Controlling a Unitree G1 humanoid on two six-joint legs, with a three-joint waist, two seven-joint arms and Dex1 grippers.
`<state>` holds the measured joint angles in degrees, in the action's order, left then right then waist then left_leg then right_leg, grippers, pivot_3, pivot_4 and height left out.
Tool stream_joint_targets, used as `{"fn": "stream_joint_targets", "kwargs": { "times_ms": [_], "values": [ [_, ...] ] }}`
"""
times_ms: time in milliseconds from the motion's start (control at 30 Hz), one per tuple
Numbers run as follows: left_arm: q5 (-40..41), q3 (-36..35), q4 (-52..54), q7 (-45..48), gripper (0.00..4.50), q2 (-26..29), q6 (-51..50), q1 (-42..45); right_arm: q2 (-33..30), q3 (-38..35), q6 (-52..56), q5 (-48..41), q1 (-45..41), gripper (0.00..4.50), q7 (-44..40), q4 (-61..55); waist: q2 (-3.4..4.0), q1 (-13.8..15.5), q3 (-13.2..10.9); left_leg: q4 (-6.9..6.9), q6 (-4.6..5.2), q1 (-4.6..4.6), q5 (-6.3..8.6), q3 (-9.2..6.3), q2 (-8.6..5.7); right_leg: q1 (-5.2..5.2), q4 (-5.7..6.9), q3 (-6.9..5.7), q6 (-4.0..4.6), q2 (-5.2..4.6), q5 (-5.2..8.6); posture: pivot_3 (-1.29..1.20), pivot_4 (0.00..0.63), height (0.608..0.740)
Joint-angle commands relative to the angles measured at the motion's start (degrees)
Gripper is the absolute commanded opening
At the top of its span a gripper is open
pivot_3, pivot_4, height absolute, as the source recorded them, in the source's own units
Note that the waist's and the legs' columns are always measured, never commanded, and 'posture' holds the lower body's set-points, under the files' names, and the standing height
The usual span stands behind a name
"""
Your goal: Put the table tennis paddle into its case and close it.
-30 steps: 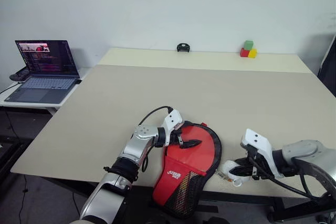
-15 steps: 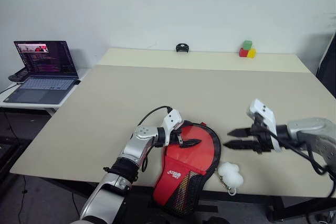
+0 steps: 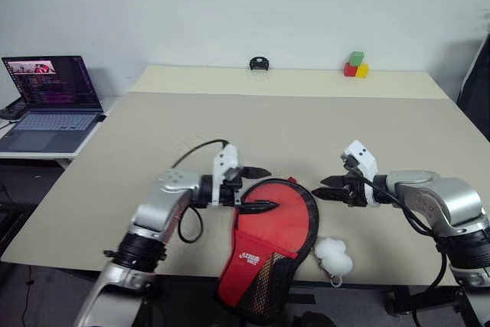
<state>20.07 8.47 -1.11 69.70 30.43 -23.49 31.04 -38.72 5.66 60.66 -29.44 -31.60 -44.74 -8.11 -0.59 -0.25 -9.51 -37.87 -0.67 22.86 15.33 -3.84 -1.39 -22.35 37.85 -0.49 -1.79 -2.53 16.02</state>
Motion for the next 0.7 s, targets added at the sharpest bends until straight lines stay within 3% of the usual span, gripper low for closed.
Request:
{"fn": "stream_joint_targets", "kwargs": {
  "times_ms": [33, 467, 567, 700],
  "values": [
    [1.32, -1.87, 2.91, 1.80, 4.50, 3.48, -0.21, -1.21, 1.28, -1.07, 0.11, -0.76, 0.12, 2.70, 0.46, -0.41, 0.02, -0.06, -0.03, 0.00, 0.00, -0.02, 0.00, 0.00, 0.00, 0.01, 0.03, 0.01, 0.00, 0.00, 0.00, 0.00, 0.150, 0.740],
    [1.08, -3.94, 3.78, -0.30, 4.50, 8.62, -0.20, -4.58, 6.90, 3.03, -6.00, 6.55, -0.54, 2.70, 3.19, 10.47, 0.02, -0.07, -0.08, -0.02, 0.00, -0.02, 0.00, 0.02, 0.00, 0.00, 0.08, 0.00, 0.01, 0.01, 0.01, 0.00, 0.150, 0.740],
    [1.00, -4.07, 3.89, -1.07, 4.50, 8.78, -0.08, -4.69, 6.95, 3.03, -6.07, 6.96, -0.90, 2.11, 2.66, 11.28, 0.02, -0.09, -0.08, -0.04, 0.00, -0.05, 0.00, 0.02, 0.00, 0.00, 0.14, 0.01, 0.01, 0.02, 0.01, 0.00, 0.150, 0.740],
    [0.88, -4.03, 3.81, -1.96, 4.50, 8.69, 0.04, -4.62, 6.31, 3.51, -5.85, 7.14, -1.92, 0.84, 1.22, 11.72, 0.02, -0.12, -0.08, -0.06, 0.00, -0.06, 0.00, 0.02, 0.00, 0.01, 0.16, 0.01, 0.01, 0.02, 0.00, 0.00, 0.150, 0.740]
  ]
}}
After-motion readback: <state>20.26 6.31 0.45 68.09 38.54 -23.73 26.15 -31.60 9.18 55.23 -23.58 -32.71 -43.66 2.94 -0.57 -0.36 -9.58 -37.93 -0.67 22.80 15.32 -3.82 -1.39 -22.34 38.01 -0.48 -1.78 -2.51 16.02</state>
